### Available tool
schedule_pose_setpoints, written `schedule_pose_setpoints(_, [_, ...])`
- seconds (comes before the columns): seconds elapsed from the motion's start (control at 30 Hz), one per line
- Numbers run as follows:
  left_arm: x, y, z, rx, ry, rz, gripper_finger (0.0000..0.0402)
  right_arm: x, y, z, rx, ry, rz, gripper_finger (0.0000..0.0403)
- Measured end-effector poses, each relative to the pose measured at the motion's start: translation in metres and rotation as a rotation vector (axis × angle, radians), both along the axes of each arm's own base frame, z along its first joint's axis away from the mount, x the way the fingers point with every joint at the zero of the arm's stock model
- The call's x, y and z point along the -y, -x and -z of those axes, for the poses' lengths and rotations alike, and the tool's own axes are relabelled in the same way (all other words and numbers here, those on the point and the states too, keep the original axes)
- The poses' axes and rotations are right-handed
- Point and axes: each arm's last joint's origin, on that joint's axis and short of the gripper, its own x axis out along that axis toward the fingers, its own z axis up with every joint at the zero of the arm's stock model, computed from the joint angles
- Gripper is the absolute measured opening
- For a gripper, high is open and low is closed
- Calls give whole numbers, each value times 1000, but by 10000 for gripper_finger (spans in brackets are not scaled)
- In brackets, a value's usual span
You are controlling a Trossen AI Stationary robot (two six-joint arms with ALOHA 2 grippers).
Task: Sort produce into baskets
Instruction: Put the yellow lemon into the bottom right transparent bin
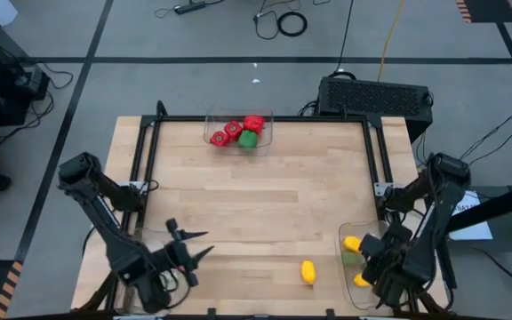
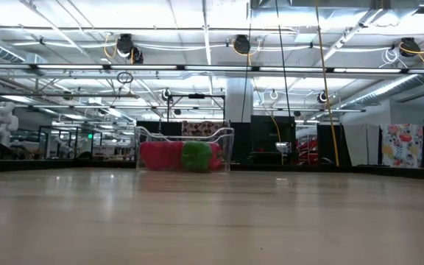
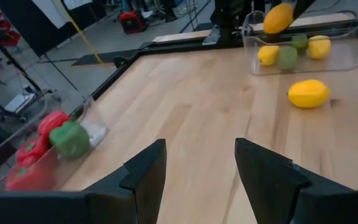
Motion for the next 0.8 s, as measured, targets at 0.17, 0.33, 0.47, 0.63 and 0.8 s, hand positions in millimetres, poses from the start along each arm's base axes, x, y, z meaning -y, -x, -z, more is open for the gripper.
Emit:
schedule_pose_setpoints(0.17, [7, -35, 5, 2, -17, 37, 199, -8, -2, 16, -96, 49, -4, 229])
schedule_pose_setpoints(0.33, [7, -77, 3, 29, 39, 134, 199, -12, -3, 24, -151, 82, -13, 252])
schedule_pose_setpoints(0.47, [0, -109, 4, 86, 78, 202, 199, -12, -3, 29, -188, 119, -58, 291])
schedule_pose_setpoints(0.63, [-16, -142, 17, 117, 131, 238, 199, -12, -4, 30, -168, 159, -110, 314])
schedule_pose_setpoints(0.8, [-29, -171, 39, 144, 223, 306, 199, -9, -3, 10, -87, 192, -125, 314])
